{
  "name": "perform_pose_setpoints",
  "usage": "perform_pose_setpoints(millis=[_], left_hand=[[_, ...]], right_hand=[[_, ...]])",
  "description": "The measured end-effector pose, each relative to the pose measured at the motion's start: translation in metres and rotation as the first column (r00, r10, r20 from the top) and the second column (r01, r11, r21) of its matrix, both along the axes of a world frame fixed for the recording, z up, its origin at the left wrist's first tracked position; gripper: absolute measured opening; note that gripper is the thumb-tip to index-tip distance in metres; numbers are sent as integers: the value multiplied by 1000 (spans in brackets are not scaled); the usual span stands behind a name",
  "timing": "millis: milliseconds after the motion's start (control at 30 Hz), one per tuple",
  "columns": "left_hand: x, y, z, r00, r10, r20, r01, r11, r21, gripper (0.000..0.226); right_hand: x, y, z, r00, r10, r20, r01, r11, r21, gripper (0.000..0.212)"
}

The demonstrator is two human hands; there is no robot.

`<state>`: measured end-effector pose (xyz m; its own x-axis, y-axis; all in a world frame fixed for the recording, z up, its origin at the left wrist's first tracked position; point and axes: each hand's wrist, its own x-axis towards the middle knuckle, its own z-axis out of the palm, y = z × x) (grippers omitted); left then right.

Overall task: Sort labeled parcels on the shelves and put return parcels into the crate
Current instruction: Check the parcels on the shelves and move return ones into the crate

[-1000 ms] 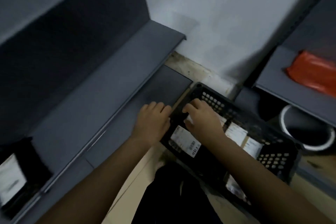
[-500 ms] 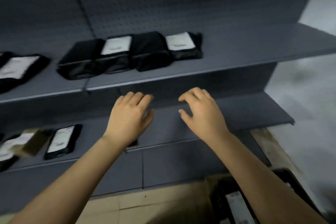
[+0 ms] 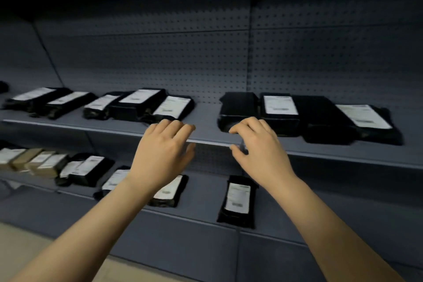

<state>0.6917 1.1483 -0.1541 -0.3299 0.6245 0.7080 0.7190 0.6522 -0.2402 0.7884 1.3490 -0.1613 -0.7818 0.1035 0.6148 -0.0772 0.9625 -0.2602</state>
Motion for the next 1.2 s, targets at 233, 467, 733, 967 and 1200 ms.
perform_pose_setpoints(millis=[233, 467, 733, 967, 1200], left_hand=[[-62, -63, 11, 999, 23, 23, -23, 1000, -13, 30], [-95, -61, 8, 999, -27, 32, 27, 1000, -1, 27], [-128, -4, 7, 993, -85, 82, 82, 996, 36, 28], [-155, 65, -3, 982, -134, 133, 134, 991, 8, 29], [-165, 119, -20, 944, -185, 273, 202, 979, -35, 38]], right_hand=[[-66, -57, 1, 1000, -3, -13, 3, 1000, -9, 28], [-94, -60, -2, 998, -53, 33, 54, 998, -19, 29], [-121, -13, 2, 988, -142, 60, 142, 990, -7, 32], [-135, 50, 5, 972, -207, 112, 210, 978, -14, 40], [-134, 97, -6, 933, -234, 274, 252, 967, -30, 57]])
